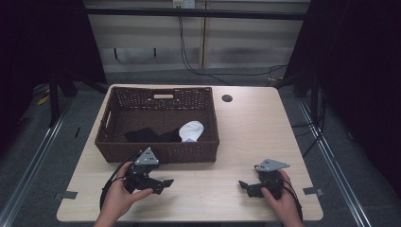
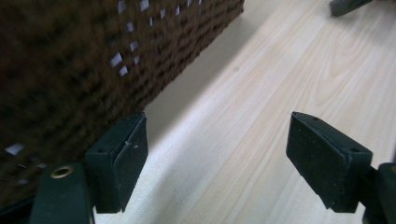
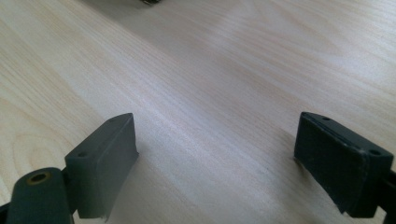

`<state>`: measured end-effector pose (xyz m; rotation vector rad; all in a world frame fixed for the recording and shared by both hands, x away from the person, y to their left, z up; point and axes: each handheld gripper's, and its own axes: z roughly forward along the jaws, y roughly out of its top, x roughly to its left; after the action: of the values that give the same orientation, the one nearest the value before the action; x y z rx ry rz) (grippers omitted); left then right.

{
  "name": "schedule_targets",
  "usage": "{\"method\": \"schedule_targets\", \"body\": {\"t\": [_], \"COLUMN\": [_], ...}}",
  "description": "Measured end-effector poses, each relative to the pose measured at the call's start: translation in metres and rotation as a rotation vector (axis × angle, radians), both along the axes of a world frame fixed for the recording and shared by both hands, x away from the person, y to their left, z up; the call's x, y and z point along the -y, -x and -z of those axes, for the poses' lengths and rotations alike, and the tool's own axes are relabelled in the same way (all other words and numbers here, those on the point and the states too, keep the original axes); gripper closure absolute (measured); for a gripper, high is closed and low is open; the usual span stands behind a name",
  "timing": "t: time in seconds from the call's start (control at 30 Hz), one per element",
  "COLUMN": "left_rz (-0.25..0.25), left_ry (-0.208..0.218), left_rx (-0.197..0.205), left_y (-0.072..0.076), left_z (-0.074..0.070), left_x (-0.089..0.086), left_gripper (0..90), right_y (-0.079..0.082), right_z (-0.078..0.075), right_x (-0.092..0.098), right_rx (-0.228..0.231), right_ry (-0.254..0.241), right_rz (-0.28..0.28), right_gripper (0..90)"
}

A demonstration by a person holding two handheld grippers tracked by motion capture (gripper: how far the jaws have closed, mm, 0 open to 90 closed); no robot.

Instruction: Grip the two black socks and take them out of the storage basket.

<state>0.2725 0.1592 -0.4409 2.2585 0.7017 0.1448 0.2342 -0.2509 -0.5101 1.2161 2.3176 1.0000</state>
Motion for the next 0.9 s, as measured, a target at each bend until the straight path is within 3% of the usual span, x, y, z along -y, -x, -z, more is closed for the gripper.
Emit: {"method": "schedule_targets", "body": {"t": [0.1,0.53,0.9], "left_rz": [0.009,0.023,0.007], "left_ry": [-0.021,-0.018,-0.015], "left_rx": [0.007,-0.003,-0.025], "left_y": [-0.002,-0.02,-0.046], "left_z": [-0.015,-0.064,-0.078], "left_x": [0.0,0.0,0.005], "left_gripper": [20.8,21.2,21.2], "right_y": [0.0,0.0,0.0], "right_z": [0.0,0.0,0.0], "right_x": [0.0,0.0,0.0], "right_rx": [0.0,0.0,0.0], "right_ry": [0.0,0.0,0.0], "right_rz": [0.0,0.0,0.0], "right_gripper": [12.2,12.1,12.1]}}
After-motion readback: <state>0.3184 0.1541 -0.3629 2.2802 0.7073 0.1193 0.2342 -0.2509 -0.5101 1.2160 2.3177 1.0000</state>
